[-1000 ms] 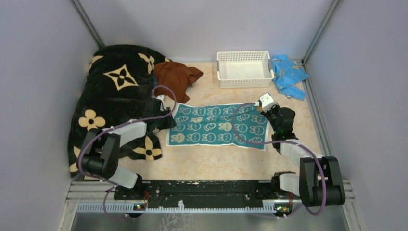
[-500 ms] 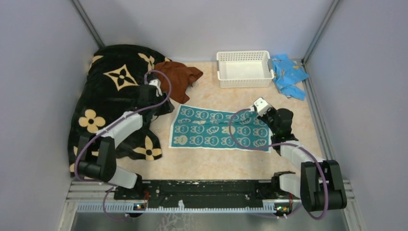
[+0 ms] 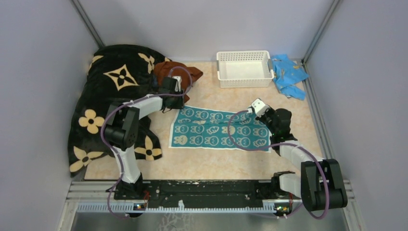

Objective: Roll the towels
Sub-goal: Fold the towel at the center of the board.

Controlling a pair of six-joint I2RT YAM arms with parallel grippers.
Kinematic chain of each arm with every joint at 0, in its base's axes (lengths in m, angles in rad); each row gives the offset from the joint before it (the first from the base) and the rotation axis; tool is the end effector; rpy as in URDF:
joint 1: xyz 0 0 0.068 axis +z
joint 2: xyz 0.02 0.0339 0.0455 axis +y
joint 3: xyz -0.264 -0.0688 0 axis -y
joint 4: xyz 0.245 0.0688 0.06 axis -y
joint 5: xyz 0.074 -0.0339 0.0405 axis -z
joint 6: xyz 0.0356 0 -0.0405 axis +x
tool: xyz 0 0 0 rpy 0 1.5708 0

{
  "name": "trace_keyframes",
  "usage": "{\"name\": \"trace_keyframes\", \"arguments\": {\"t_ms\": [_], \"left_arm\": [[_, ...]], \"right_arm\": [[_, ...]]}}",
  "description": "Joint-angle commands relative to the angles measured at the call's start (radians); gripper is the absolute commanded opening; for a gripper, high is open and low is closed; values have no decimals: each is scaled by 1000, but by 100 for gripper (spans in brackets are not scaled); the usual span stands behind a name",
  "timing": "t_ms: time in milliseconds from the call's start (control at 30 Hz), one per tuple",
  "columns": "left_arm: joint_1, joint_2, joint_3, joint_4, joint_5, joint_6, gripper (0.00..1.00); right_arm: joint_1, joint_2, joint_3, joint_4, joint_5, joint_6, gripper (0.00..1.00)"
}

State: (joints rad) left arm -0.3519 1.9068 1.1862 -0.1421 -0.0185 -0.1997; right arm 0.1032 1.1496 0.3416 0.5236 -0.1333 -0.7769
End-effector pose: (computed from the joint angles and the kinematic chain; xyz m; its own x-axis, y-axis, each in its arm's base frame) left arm 0.3776 -0.1379 0.1629 -0.7650 0.0696 -0.6402 0.1853 0.9759 -0.1152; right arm 0.2279 0.0284 0.1881 -0.0385 -0.7026 -0.7106 -0.3590 0.6734 -0.6463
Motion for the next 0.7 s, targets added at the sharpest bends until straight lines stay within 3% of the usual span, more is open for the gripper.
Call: {"name": "trace_keyframes", "arguments": {"t_ms": [0,133,267,467,667], "left_arm": [[-31,60,89,-65,-65,46,51],[-55,103,98,-78,-112,61,49],[-71,155,131,-132,-133,56,40],[-71,135,138,-106,-144,90,0],[-62,-40,74,13,-138,143,0]], "right_arm": [[13,11,31,33,-10,-10,5],[13,12,32,37,-4,-12,4],[13,12,34,42,0,-14,4],[13,17,47,44,22,-22,4],[13,30,81,35,77,-44,1]]}}
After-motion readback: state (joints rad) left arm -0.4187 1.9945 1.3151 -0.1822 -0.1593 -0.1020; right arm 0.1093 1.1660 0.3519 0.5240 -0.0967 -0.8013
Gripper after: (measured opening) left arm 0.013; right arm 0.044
